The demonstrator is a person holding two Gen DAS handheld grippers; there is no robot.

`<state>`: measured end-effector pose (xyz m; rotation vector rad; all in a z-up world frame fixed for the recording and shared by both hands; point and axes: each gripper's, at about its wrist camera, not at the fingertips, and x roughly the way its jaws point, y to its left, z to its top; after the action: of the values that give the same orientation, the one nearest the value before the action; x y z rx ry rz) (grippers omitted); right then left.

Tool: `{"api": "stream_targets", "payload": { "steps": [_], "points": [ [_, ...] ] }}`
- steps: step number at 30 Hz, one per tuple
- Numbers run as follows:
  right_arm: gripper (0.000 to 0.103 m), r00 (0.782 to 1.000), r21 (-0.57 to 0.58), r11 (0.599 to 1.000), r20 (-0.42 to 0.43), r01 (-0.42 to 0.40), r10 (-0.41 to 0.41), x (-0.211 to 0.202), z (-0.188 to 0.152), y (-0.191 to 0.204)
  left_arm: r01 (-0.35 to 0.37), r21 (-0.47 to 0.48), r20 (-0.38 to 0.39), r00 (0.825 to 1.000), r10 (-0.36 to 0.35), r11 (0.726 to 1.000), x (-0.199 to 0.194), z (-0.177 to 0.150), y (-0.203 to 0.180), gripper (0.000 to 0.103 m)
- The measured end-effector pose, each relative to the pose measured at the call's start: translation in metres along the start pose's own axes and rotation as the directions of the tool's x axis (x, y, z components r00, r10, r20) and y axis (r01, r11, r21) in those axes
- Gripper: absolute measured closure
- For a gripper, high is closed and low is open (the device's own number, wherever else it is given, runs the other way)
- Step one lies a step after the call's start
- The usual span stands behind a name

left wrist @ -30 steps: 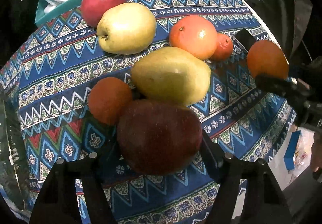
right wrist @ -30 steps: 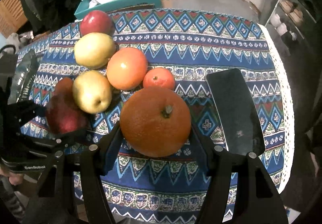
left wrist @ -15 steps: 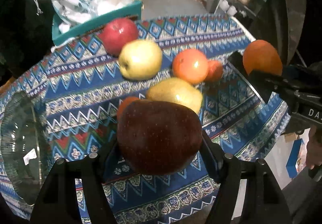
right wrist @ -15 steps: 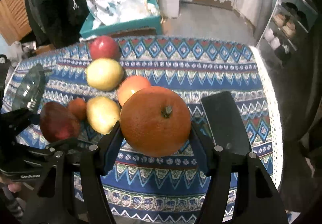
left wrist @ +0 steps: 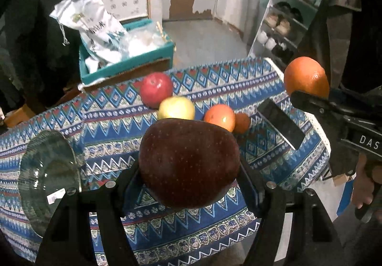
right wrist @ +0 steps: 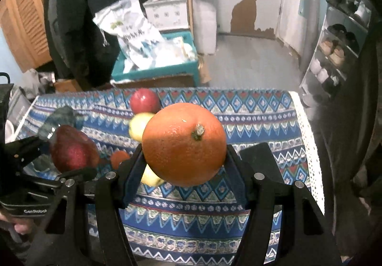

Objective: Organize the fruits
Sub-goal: 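Lift the red apple with the left tool while the right tool carries the orange toward the plate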

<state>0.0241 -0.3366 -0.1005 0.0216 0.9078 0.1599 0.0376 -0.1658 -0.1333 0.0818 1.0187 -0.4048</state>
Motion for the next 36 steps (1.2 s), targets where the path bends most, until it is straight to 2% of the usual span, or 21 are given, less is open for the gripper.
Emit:
{"api": "stream_targets", "payload": {
  "steps": [7,17,27,36],
  "points": [
    [0.038,0.999,-0.004,1.0,0.052,-0.016,0.016,-0.022,0.012,0.012,-0.022,-0.015,0.079,0.997,0.023,1.0,-0.03,0.008,0.01,0.03],
    [0.038,0.994,-0.037,0.998,0.091,-0.053,0.057,-0.034,0.028,0.041,-0.033,-0.059,0.142,0.989,0.041,0.998,-0.063,0.012,0.034,0.03],
    [0.038,0.991,-0.09,0.992,0.091,-0.09,0.099,-0.028,0.047,0.083,-0.056,-0.125,0.173,0.982,0.078,0.991,-0.083,0.009,0.071,0.03],
    [0.038,0.987,-0.147,0.979,0.055,-0.141,0.15,-0.008,0.059,0.128,-0.092,-0.194,0.181,0.975,0.128,0.977,-0.095,-0.002,0.11,0.03]
  ]
}}
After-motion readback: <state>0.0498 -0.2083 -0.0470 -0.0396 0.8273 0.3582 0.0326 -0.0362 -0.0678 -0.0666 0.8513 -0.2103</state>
